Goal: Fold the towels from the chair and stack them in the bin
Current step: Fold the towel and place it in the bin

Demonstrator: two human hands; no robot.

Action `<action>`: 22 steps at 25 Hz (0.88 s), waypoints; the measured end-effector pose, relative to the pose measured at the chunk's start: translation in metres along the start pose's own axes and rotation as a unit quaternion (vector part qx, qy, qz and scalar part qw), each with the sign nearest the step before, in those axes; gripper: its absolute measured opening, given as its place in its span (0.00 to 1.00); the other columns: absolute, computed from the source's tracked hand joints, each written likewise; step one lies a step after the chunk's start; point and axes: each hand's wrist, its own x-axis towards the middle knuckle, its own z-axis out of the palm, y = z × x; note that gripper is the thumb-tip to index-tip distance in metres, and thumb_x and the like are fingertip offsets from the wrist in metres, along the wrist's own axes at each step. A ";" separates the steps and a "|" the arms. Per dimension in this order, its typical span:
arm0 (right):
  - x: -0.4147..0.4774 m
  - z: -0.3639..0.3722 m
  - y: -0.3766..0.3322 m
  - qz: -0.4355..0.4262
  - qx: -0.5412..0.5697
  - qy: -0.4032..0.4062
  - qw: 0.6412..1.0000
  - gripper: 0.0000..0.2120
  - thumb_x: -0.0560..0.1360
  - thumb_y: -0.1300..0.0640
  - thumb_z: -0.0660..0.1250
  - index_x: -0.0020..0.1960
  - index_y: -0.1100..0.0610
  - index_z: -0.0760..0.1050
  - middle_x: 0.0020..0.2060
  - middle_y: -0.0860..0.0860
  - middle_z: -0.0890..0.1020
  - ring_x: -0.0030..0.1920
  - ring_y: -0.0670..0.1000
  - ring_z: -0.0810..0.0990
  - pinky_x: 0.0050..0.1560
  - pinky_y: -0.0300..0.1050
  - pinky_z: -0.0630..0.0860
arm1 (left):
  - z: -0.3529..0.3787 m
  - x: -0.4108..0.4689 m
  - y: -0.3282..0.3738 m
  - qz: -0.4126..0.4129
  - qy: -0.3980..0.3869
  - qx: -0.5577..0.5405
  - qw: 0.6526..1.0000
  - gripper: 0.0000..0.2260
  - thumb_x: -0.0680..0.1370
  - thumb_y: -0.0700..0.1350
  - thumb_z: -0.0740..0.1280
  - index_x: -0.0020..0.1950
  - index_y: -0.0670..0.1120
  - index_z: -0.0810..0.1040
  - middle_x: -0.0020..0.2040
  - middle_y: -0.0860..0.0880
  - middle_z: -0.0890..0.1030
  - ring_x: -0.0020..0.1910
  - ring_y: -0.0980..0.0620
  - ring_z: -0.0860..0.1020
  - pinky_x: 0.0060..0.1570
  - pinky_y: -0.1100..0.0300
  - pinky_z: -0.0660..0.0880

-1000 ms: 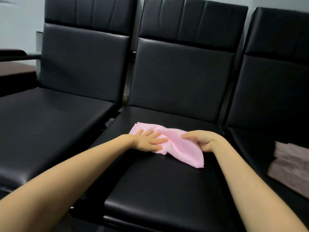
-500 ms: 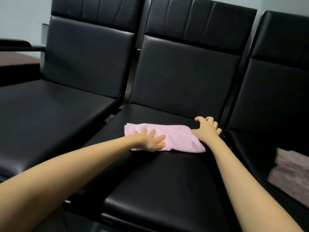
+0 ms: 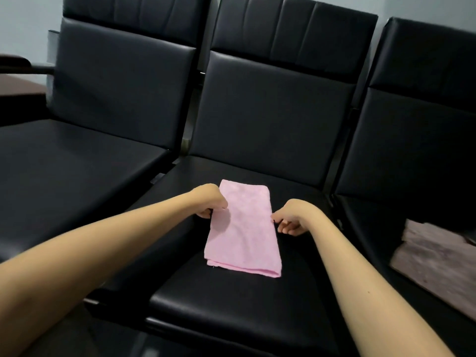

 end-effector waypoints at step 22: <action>0.002 0.000 0.002 -0.027 0.389 -0.017 0.921 0.07 0.78 0.63 0.62 0.41 0.59 0.72 0.19 0.50 0.78 0.16 0.41 0.71 0.18 0.32 0.66 | -0.011 0.019 -0.004 -0.082 -0.099 -0.254 0.959 0.14 0.77 0.36 0.64 0.33 0.44 0.67 0.19 0.51 0.66 0.21 0.57 0.63 0.18 0.69 0.57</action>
